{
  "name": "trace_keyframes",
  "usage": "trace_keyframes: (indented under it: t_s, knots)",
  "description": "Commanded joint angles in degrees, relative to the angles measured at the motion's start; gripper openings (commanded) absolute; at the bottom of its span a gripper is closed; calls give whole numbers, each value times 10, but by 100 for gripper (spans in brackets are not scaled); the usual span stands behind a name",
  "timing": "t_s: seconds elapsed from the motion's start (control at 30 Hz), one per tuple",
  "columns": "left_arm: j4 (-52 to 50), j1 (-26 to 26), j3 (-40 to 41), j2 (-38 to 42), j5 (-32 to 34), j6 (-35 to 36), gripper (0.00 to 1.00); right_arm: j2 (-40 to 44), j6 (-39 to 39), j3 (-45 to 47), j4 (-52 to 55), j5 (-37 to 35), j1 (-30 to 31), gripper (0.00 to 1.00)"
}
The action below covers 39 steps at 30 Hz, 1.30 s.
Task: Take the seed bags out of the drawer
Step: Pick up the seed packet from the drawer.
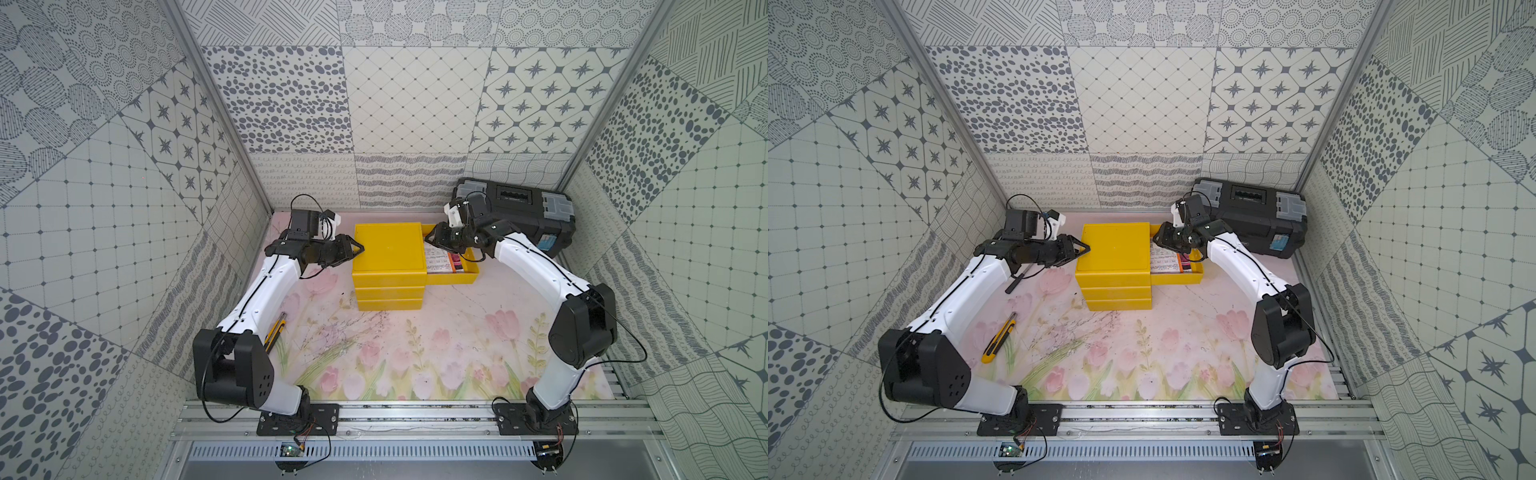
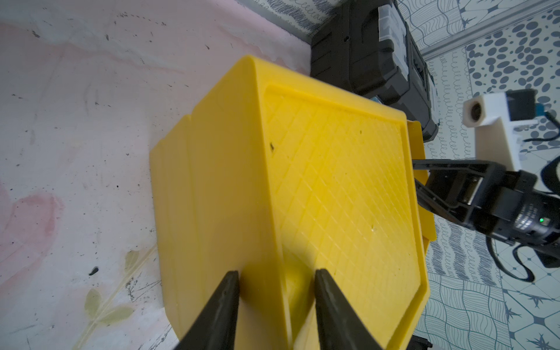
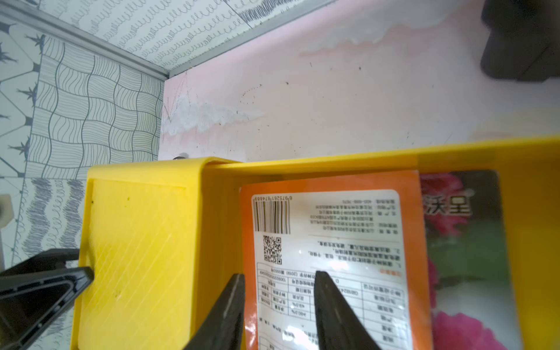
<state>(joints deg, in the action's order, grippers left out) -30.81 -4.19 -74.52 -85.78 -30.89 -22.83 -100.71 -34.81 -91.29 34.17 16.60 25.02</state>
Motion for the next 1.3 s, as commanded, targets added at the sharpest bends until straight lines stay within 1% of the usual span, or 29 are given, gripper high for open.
trace_keyframes:
  t_s: [0.0, 0.17, 0.27, 0.57, 0.7, 0.8, 0.9, 0.93, 0.97, 1.0, 1.07, 1.27]
  knots:
    - [-90, 2, 9, -11, 55, 9, 43, 21, 26, -17, 19, -25, -3, 54]
    - [-91, 2, 9, -12, 56, 9, 43, 1, 77, -54, 94, -101, -1, 65]
    - [-91, 3, 8, -12, 56, 9, 43, -14, 97, -63, 116, -134, 1, 69]
    - [-91, 3, 9, -12, 56, 9, 43, -52, 104, -69, 120, -133, 4, 72]
    - [-89, 4, 8, -12, 53, 8, 43, -64, 100, -75, 118, -122, 5, 71]
    - [-89, 6, 8, -12, 51, 8, 43, -67, 92, -72, 109, -103, 5, 67]
    - [-88, 6, 8, -12, 50, 7, 43, -64, 79, -63, 94, -79, 4, 60]
    - [-89, 6, 9, -11, 50, 7, 43, -61, 72, -57, 85, -68, 4, 56]
    - [-89, 7, 9, -11, 49, 7, 43, -58, 64, -50, 74, -53, 3, 47]
    - [-88, 7, 9, -11, 49, 7, 43, -55, 55, -43, 63, -40, 1, 42]
    - [-87, 8, 10, -10, 47, 6, 43, -49, 38, -26, 39, -11, -2, 36]
    - [-87, 7, 11, -11, 45, 5, 43, -23, 7, 7, 3, 9, -6, 18]
